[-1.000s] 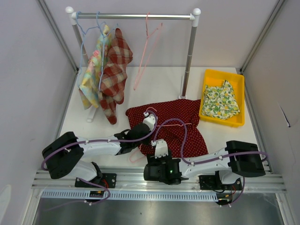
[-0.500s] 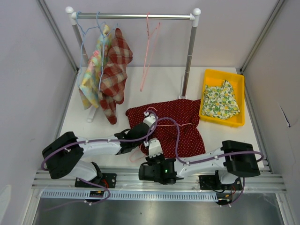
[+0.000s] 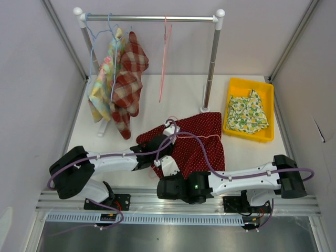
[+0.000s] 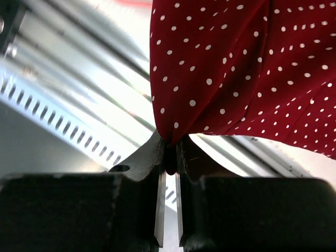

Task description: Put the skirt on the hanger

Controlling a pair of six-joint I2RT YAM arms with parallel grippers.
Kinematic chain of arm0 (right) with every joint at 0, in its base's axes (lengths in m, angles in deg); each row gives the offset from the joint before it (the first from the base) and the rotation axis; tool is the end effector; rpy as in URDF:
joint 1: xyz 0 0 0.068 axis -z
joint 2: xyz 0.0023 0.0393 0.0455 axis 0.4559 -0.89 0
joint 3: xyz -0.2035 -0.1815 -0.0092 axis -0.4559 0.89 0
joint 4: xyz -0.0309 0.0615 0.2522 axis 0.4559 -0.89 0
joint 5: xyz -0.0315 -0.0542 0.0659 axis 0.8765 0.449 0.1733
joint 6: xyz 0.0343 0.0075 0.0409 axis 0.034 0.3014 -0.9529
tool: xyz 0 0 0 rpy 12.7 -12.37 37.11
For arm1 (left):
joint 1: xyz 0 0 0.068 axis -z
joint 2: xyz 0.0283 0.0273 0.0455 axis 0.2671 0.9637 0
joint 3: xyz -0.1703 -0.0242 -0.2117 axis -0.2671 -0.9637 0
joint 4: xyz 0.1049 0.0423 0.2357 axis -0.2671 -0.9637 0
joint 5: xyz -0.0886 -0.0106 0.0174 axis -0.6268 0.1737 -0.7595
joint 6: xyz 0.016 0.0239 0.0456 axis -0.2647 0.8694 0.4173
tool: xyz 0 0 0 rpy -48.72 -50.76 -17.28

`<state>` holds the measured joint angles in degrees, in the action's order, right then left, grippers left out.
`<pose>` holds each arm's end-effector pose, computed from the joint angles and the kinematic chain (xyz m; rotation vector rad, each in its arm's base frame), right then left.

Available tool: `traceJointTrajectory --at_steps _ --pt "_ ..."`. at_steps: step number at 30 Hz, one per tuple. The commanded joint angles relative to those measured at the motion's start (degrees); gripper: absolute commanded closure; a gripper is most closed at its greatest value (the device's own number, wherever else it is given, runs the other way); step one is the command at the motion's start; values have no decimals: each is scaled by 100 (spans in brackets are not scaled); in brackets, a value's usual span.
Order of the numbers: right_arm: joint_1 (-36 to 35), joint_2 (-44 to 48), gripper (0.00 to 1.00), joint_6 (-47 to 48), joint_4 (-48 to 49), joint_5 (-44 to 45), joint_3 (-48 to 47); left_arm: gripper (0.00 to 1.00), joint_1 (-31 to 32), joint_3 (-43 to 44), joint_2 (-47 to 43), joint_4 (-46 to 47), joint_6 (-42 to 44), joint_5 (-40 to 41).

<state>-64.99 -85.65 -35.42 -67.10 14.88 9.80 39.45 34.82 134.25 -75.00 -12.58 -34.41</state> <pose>0.0067 0.2906 0.2582 -0.8336 2.3378 0.3277 0.1715 -0.2276 0.1848 0.6091 2.0965 -0.3975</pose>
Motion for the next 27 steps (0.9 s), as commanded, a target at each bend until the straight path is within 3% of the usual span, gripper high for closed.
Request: traceJointTrajectory --at_steps 1,2,4,6,7,10,15,18,24,27 --pt "-193 131 87 138 36 -315 -167 100 -27 231 177 46 116 22" --pt "-219 130 87 94 27 -306 -115 100 -36 223 213 45 117 40" --pt "-245 270 75 -55 18 -236 61 100 -88 205 257 37 99 5" --pt "-184 437 53 -230 -17 -96 175 100 -106 170 213 98 90 -21" --pt "-158 647 35 -258 -44 -52 263 100 -106 161 196 98 81 -4" --pt "78 1061 22 -469 -166 168 500 100 -115 161 160 54 73 40" --pt "860 2045 20 -1013 -640 405 931 100 -150 82 152 37 -6 128" --pt "1782 2476 21 -1339 -1063 371 1440 100 -194 117 213 -25 -94 242" --pt "3373 3416 26 -1243 -782 -156 2582 100 -273 152 187 -51 -156 234" --pt "3692 3453 27 -1233 -651 -333 2838 100 -291 214 169 -69 -156 216"
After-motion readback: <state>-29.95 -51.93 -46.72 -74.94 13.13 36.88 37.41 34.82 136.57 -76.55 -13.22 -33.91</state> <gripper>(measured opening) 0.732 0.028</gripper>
